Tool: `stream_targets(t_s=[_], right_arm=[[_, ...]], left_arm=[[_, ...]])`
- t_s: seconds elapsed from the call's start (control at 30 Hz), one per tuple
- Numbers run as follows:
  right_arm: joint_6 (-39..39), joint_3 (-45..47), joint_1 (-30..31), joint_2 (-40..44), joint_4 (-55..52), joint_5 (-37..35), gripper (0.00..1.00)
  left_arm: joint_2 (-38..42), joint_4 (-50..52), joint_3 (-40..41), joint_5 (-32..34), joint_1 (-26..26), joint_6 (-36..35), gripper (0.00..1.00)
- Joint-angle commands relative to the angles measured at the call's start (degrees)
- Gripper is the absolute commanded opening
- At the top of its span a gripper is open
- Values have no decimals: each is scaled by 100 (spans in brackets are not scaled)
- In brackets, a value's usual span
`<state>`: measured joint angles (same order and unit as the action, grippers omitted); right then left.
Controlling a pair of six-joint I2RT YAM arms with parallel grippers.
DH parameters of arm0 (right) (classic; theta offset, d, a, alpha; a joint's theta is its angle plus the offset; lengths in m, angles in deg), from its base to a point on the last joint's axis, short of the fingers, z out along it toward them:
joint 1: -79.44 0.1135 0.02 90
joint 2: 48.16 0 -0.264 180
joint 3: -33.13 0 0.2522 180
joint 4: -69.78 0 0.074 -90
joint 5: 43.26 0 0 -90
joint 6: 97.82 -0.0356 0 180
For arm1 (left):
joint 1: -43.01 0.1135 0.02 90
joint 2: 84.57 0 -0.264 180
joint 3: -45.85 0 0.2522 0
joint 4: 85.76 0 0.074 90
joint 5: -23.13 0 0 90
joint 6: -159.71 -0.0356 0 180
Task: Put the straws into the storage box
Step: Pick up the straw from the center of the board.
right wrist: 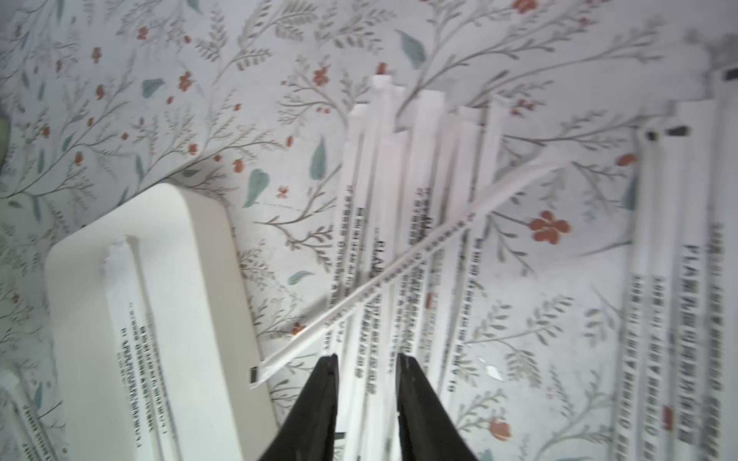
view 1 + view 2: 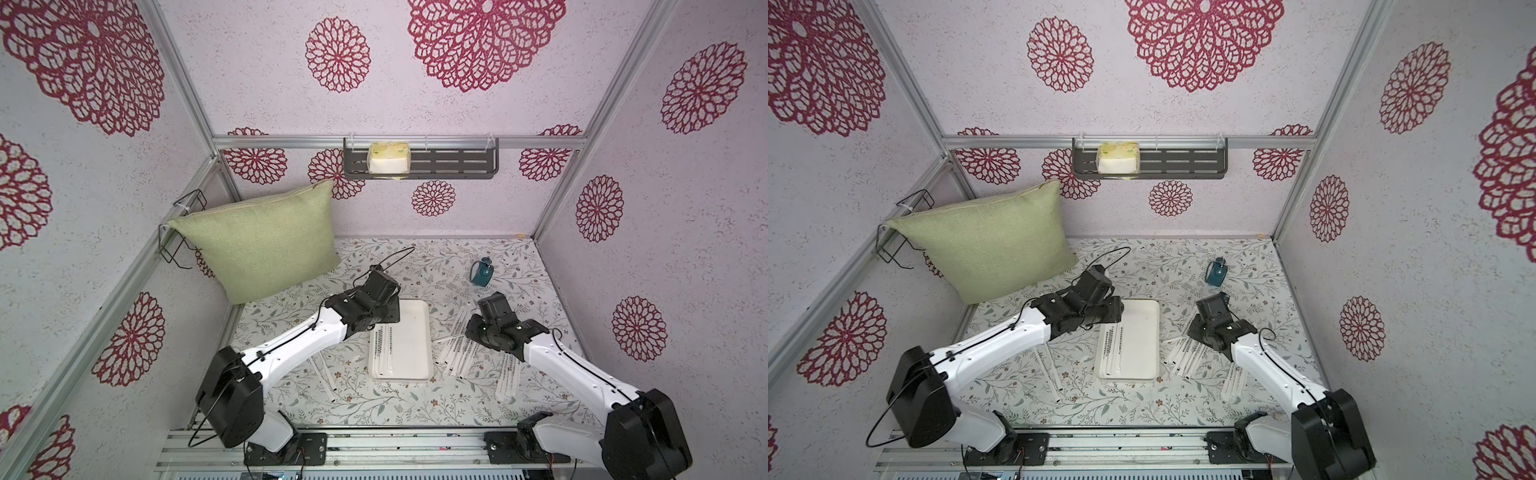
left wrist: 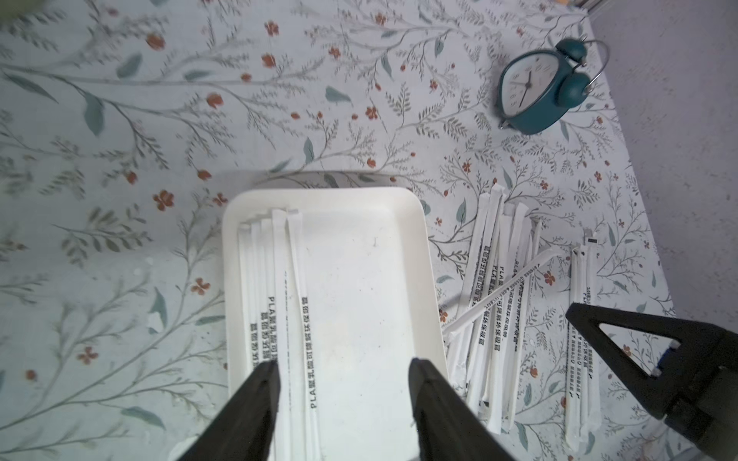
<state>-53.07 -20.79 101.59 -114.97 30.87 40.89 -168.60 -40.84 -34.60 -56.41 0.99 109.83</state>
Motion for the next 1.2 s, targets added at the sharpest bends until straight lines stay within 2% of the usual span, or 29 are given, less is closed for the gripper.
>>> stream_targets(t_s=[0.0,0.1,0.17,0.37,0.8,0.93,1.17], right_arm=[[281,232,-270,145,-327,-104,30],[342,375,-325,-30,-94,-98,29],[260,414,-330,-159,161,-83,29],[248,242,-335,-963,626,-207,29],[671,-1017,-65,-2434,563,-681,33],[956,-1106,-18,-2396,163,-607,34],[1475,-812,-53,-1854,-798,-755,32]], left_arm=[[351,-61,644,200,444,-350,64],[704,-428,1037,-196,824,-289,67],[799,-555,1105,-228,925,-336,67],[511,-559,881,-408,1079,-586,67],[181,-722,921,-702,1384,-838,67],[118,-773,939,-802,1519,-914,67],[-62,-905,1014,-1102,1881,-1067,67]])
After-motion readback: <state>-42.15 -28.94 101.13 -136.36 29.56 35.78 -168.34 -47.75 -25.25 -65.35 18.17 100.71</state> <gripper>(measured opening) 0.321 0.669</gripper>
